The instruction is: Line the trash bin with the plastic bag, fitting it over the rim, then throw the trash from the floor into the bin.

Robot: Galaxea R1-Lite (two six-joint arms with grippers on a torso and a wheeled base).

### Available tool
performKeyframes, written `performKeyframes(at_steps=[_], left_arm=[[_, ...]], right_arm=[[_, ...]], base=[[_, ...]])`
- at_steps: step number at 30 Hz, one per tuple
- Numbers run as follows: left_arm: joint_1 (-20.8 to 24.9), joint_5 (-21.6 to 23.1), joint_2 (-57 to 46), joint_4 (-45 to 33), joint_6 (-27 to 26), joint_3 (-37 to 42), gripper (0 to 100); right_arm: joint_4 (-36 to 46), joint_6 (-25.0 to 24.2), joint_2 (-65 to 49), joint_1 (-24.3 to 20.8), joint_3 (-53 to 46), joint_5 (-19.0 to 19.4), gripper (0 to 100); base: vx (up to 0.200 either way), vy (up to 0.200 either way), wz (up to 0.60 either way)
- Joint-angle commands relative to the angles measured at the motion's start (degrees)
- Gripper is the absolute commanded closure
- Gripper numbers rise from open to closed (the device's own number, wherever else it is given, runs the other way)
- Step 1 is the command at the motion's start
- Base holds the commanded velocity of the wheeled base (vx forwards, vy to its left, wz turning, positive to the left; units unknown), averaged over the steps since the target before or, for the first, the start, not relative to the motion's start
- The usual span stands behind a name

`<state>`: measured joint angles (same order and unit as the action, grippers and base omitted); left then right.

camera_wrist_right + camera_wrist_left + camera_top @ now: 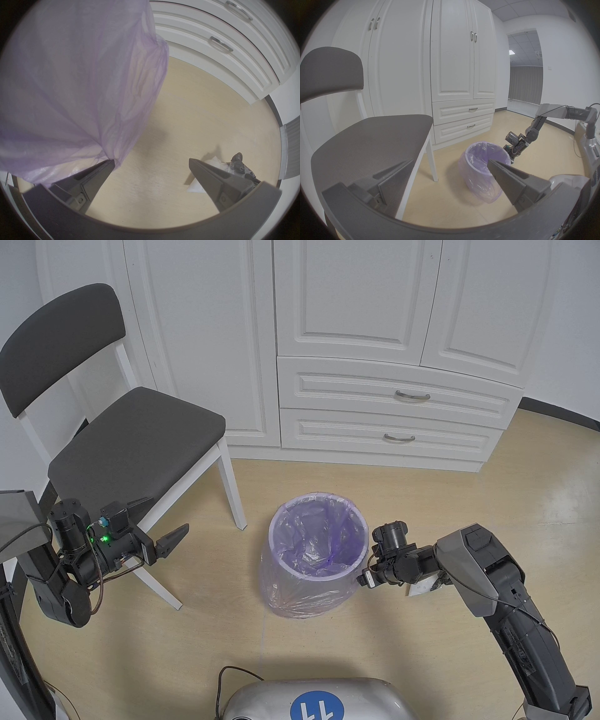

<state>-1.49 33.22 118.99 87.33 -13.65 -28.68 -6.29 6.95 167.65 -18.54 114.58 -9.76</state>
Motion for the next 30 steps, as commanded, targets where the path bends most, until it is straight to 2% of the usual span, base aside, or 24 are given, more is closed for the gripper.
performKeyframes(at_steps=[1,6,11,14,15,16,17,18,20,22,23,24,25,26,28,29,30], left_arm=[[1.22,0.00,0.63,0.03,-0.06,0.65,0],[3.33,-0.08,0.80,0.03,-0.23,1.61,0],[6.23,-0.08,-0.34,0.03,-0.58,4.95,0],[7.46,0.00,-2.19,0.03,-1.82,8.65,0],[7.46,0.00,-2.19,0.03,-1.82,8.65,0],[8.61,-0.08,-3.86,0.12,-1.99,12.60,0],[8.96,-0.17,-4.56,0.12,-1.99,14.01,0],[8.96,-0.17,-4.65,0.12,-1.99,14.27,0],[10.01,-0.17,-7.55,0.12,-1.90,18.58,0],[11.07,-0.17,-10.54,0.12,-1.46,21.04,0],[11.16,-0.17,-10.80,0.12,-1.46,21.21,0],[12.12,-0.17,-13.79,0.21,-1.29,23.59,0],[12.12,-0.17,-13.79,0.21,-1.29,23.59,0],[12.39,-0.17,-17.13,0.21,-1.20,26.05,0],[12.39,-0.17,-17.13,0.21,-1.20,26.05,0],[12.30,-0.35,-23.63,-0.41,-1.29,28.68,0],[12.21,-0.44,-25.39,-0.32,-1.20,28.68,0]], right_arm=[[-0.21,-0.36,-1.88,-0.09,-0.67,-0.69,0],[-1.27,-1.24,-11.29,0.00,-12.45,-1.13,0],[-12.34,-6.33,-24.82,-2.64,-34.07,-1.13,0],[-31.15,-8.53,-32.56,-6.24,-54.99,-2.54,0],[-31.15,-8.53,-32.56,-6.24,-54.99,-2.54,0],[-44.16,-7.56,-35.63,-7.30,-65.54,-3.07,0],[-49.08,-6.68,-36.95,-7.47,-69.67,-3.86,0],[-49.78,-6.51,-37.22,-7.47,-70.28,-4.03,0],[-60.77,-3.96,-40.47,-7.47,-80.83,-7.11,0],[-66.83,-3.70,-41.52,-6.68,-85.31,-7.37,0],[-67.36,-3.78,-41.61,-6.68,-85.58,-7.29,0],[-74.66,-4.05,-41.79,-4.31,-88.83,-5.79,0],[-74.66,-4.05,-41.79,-4.31,-88.83,-5.79,0],[-83.71,-3.52,-41.70,-1.41,-94.01,-1.31,0],[-83.71,-3.52,-41.70,-1.41,-94.01,-1.31,0],[-83.71,-1.94,-46.18,1.49,-99.90,5.19,0],[-83.71,-0.97,-48.55,2.02,-99.99,5.19,0]], base=[[0.000,0.000,0.00],[0.000,0.000,0.00],[0.000,0.000,0.00],[0.000,0.000,0.00],[0.000,0.000,0.00],[0.000,0.000,0.00],[0.000,0.000,0.00],[0.000,0.000,0.00],[0.000,0.000,0.00],[0.000,0.000,0.00],[0.000,0.000,0.00],[0.000,0.000,0.00],[0.000,0.000,0.00],[0.000,0.000,0.00],[0.000,0.000,0.00],[0.000,0.000,0.00],[0.000,0.000,0.00]])
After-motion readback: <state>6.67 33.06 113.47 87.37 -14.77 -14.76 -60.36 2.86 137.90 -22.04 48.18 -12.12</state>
